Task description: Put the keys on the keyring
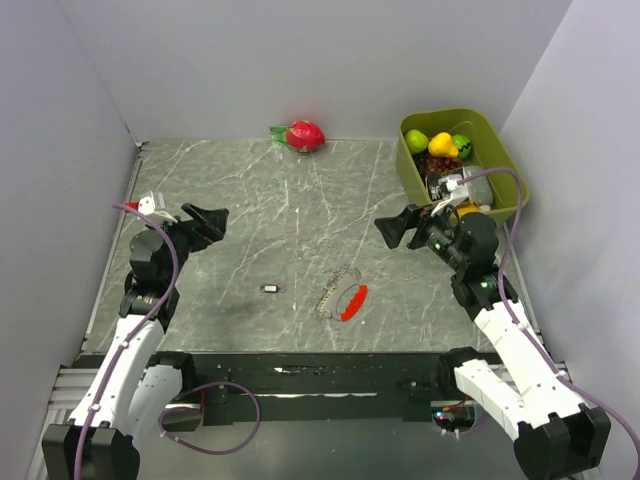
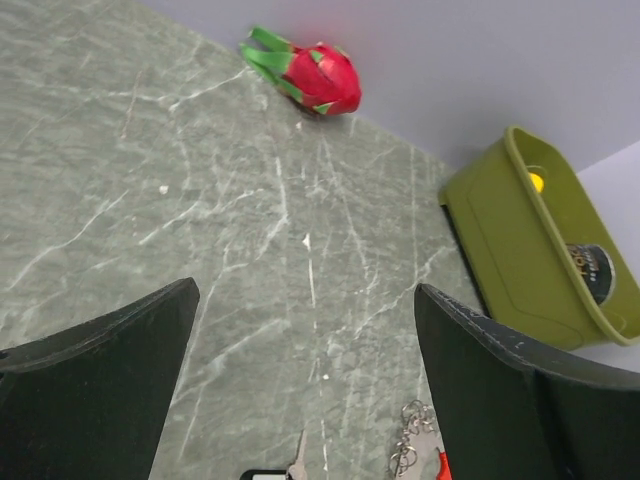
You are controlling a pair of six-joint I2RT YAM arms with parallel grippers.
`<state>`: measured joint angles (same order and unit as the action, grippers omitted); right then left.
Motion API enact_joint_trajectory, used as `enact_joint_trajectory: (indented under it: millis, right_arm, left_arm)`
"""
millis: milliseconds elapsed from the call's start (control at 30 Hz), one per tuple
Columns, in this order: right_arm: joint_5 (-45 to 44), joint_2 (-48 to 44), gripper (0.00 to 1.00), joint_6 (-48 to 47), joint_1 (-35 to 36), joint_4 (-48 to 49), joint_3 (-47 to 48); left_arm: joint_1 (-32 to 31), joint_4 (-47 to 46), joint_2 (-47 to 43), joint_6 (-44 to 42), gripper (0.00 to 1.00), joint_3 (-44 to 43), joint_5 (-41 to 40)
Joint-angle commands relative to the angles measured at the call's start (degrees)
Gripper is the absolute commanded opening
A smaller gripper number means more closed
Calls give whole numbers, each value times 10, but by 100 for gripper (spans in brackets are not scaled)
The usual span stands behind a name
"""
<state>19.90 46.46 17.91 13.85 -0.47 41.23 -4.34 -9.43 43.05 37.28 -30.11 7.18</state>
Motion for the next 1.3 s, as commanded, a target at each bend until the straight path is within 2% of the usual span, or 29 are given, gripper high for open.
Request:
enact_joint_trajectory:
  millis: [0, 133, 333, 433, 467, 567, 600, 700, 733, 1000, 1100, 1267]
  right_arm:
    - [5, 6, 100, -10, -1, 7, 1]
    - [4, 19, 100, -11, -2, -8, -9]
    - [26, 30, 100, 6, 0, -16, -19]
    - [9, 34, 100, 3, 21, -26, -19]
    - [-26, 35, 100, 0, 43, -33, -20]
    - [-79, 40, 100, -5, 80, -55, -25]
    - [-93, 49, 100, -2, 104, -65, -23]
    - [-115, 66, 100, 6, 147, -62, -40]
    - [-121, 72, 100, 11, 155, -59, -47]
    - [-138, 180, 96, 44, 192, -31, -86]
    - [-140, 205, 93, 56, 192, -17, -94]
    - [-147, 214, 89, 77, 191, -30, -99]
  left_arm:
    - [-1, 5, -15, -7, 96, -1, -27]
    - [-1, 27, -30, -15, 96, 1, -65]
    - [-16, 79, 26, 6, 96, -34, -60]
    - [-42, 118, 60, 3, 96, -52, -68]
    - [-51, 122, 70, -2, 96, -53, -71]
    - [-108, 135, 81, -10, 96, -53, -70]
    - [-149, 141, 84, -12, 96, -54, -70]
    - [-210, 174, 94, -8, 96, -51, -122]
    - [-247, 178, 97, -4, 96, -48, -128]
    - [-414, 155, 182, 43, 97, -43, -190]
    - [-451, 109, 225, 40, 99, -51, -183]
    - [-467, 64, 310, 39, 99, -86, -150]
